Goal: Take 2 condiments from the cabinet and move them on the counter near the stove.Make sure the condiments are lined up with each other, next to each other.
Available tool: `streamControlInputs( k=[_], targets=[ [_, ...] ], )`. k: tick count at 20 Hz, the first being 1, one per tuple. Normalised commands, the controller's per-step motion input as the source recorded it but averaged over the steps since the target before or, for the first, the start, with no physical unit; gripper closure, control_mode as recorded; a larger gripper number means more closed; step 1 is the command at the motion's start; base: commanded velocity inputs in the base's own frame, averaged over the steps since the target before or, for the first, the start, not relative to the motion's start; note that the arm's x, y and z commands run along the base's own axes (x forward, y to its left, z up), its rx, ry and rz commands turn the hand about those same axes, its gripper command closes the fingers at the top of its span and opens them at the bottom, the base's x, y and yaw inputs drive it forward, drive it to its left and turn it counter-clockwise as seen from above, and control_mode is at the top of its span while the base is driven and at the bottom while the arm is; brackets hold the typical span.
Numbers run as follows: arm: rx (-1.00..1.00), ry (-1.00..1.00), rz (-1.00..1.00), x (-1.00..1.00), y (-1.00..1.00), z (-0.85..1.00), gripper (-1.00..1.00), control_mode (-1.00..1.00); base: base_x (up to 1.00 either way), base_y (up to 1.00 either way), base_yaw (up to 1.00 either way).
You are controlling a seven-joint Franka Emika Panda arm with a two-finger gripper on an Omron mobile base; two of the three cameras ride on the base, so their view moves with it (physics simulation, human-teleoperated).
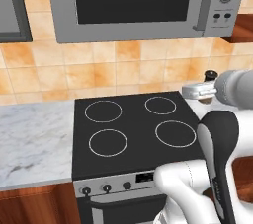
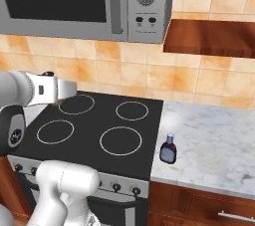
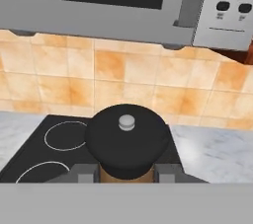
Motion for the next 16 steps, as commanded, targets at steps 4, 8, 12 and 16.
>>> streamControlInputs(
  k=[4, 8, 12, 16],
  targets=[
    [0.0, 0.25, 0.24, 0.0, -0.18, -0.67, 1.0, -1.0, 0.0, 0.0, 0.0],
    [0.0, 0.15, 0.3, 0.0, -0.36, -0.56, 1.0, -1.0, 0.0, 0.0, 0.0],
    [0.0, 0.03, 0.07, 0.0, -0.6, -0.34, 1.0, -1.0, 0.0, 0.0, 0.0],
    [0.0, 0.0, 0.0, 0.02, -0.78, -0.46, 1.0, -1.0, 0.0, 0.0, 0.0]
  ],
)
